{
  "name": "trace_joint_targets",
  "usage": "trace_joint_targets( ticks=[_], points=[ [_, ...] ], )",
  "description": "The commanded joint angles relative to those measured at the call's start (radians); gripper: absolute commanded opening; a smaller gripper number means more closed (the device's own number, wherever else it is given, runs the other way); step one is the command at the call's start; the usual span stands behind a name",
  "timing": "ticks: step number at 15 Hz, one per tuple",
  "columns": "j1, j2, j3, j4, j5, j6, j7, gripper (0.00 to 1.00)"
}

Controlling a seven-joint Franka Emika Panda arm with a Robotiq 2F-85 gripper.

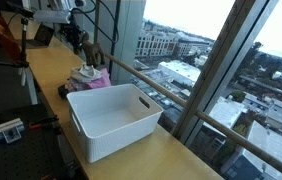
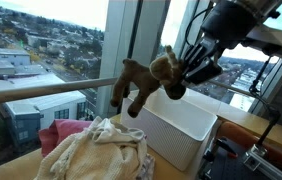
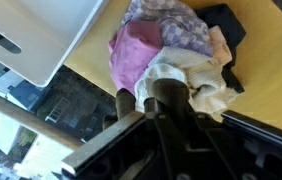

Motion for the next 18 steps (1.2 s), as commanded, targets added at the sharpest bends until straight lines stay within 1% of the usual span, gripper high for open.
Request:
trace_joint_targets(
  ticks=[1, 6, 12, 18],
  points=[
    [-0.016, -0.017, -0.021, -0.040, -0.002, -0.018, -0.014, 0.04],
    [-0.051, -0.018, -0.057, -0.126, 0.001, 0.000, -0.016, 0.04],
    [-0.081, 0.020, -0.083, -0.207, 0.007, 0.024, -0.011, 0.04],
    [-0.074, 0.085, -0.072, -0.207, 0.010, 0.017, -0.001, 0.04]
  ],
)
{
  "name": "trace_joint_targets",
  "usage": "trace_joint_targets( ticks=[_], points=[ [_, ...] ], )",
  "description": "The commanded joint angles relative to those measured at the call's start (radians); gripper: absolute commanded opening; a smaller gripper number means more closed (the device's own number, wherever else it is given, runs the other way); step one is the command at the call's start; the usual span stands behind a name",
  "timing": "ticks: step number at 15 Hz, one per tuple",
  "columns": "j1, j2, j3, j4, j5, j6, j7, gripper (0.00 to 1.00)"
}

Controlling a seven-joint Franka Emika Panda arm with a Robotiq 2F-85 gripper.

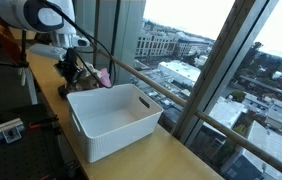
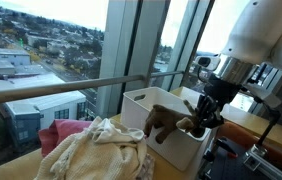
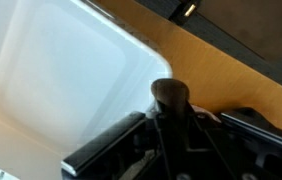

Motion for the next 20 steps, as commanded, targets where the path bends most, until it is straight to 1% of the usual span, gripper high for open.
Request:
trace_joint_targets(
  ticks=[1, 6, 13, 14, 15, 16, 20],
  points=[
    [0.012, 0.042, 0.005, 0.016, 0.007, 0.008, 0.004, 0.04],
    [0.039, 0.103, 0.031, 0.058, -0.008, -0.007, 0.029, 0.04],
    [0.089, 0.195, 0.057, 0.160, -0.051, -0.030, 0.098, 0.04],
    [0.092, 0.205, 0.055, 0.170, -0.054, -0.030, 0.108, 0.41],
    [0.093, 0.211, 0.052, 0.179, -0.055, -0.034, 0.115, 0.42],
    [0.093, 0.217, 0.048, 0.184, -0.057, -0.039, 0.122, 0.47],
    [0.089, 0.222, 0.040, 0.191, -0.055, -0.053, 0.139, 0.77]
  ],
)
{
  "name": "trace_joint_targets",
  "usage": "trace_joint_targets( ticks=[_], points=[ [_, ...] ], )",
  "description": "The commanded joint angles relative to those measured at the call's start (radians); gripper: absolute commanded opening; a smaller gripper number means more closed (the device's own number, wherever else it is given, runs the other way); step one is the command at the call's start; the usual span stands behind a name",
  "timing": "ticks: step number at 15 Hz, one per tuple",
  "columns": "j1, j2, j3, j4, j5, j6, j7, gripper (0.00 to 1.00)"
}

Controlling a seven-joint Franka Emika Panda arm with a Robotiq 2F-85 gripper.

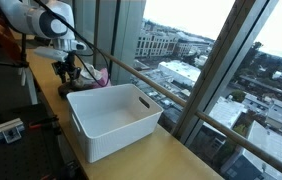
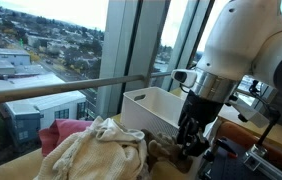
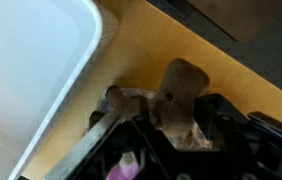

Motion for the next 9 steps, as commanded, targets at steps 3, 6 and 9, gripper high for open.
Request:
trace_joint_targets(
  ticks=[3, 6, 9],
  points=[
    [-0.006, -0.011, -0.015, 0.022, -0.009, -0.054, 0.020, 0.98],
    [-0.011, -0.027, -0.015, 0.028, 0.002, -0.070, 0.015, 1.00],
    [0.000, -0.030, -0.005, 0.039, 0.000, -0.073, 0.026, 1.00]
  ],
)
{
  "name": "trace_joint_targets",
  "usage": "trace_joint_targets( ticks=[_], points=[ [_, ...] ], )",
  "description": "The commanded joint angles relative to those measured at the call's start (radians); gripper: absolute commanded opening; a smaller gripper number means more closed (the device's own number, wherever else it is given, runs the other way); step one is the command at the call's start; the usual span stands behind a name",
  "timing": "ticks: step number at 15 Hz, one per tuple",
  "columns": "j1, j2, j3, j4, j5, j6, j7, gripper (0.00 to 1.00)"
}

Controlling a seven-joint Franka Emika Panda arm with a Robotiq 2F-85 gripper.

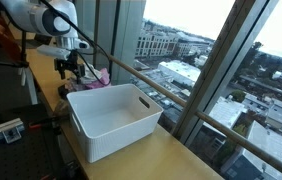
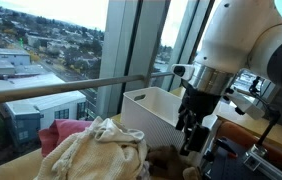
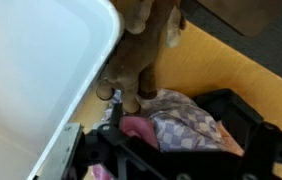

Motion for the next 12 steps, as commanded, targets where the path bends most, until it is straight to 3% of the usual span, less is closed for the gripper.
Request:
trace_joint_targets(
  ticks=[1, 6, 12],
  points=[
    [0.013, -0.018, 0.008, 0.018, -0.001, -0.038, 0.020, 1.00],
    [0.007, -0.005, 0.001, -0.011, -0.011, -0.007, 0.016, 1.00],
    [-0.009, 0.093, -0.045, -0.045, -0.114, 0.064, 0.024, 1.00]
  ],
)
